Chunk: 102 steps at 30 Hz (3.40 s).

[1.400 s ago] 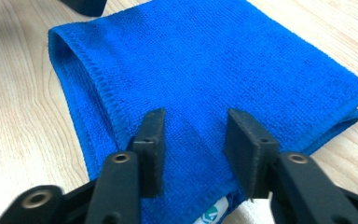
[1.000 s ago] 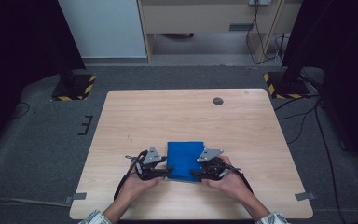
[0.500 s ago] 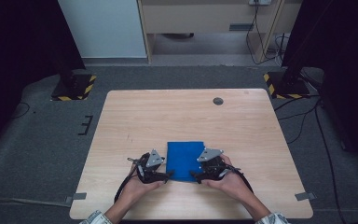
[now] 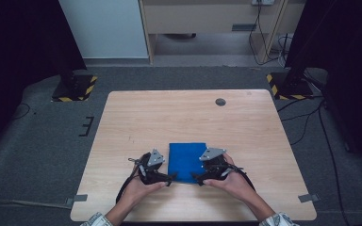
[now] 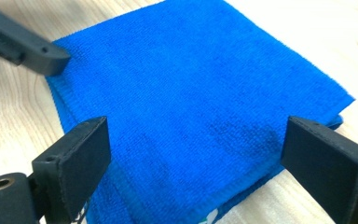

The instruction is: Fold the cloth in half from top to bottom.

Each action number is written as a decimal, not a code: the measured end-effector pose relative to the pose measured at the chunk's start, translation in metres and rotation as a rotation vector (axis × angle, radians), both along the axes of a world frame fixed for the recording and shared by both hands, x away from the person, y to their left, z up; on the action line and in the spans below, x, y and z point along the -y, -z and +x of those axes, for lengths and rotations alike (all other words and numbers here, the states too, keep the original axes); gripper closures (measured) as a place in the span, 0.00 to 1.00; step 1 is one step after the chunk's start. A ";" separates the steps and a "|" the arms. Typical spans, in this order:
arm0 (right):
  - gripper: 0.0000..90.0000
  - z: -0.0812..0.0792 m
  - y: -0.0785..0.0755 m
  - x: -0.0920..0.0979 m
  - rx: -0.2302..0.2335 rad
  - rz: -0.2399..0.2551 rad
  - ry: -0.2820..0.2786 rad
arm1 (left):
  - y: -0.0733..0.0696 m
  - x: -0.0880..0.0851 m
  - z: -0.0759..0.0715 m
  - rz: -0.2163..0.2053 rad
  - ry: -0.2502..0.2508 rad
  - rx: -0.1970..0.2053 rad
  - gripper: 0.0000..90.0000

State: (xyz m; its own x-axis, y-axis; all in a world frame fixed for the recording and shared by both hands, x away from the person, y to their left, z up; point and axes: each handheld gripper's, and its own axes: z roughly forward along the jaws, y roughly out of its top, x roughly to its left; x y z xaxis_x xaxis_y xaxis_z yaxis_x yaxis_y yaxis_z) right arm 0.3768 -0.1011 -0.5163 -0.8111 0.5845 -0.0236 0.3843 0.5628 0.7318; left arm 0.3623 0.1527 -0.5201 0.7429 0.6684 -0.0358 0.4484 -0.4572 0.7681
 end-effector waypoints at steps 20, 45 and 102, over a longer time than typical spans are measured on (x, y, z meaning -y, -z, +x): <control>0.08 0.025 -0.019 -0.003 0.003 0.005 0.090 | -0.019 -0.001 0.024 -0.017 -0.005 -0.016 0.05; 0.08 0.057 -0.046 0.016 0.046 0.042 0.191 | -0.042 -0.023 0.055 0.008 -0.065 0.019 0.05; 0.11 0.090 -0.001 0.166 -0.044 0.072 0.605 | -0.004 -0.132 0.097 0.090 -0.325 -0.062 0.06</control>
State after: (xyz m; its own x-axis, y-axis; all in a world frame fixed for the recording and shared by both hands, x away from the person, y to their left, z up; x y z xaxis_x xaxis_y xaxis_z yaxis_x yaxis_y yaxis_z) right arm 0.4666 -0.2672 -0.5157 -0.3336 0.9409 0.0590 0.6511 0.1847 0.7362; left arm 0.4593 0.2849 -0.5162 0.4888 0.8724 -0.0047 0.6265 -0.3472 0.6978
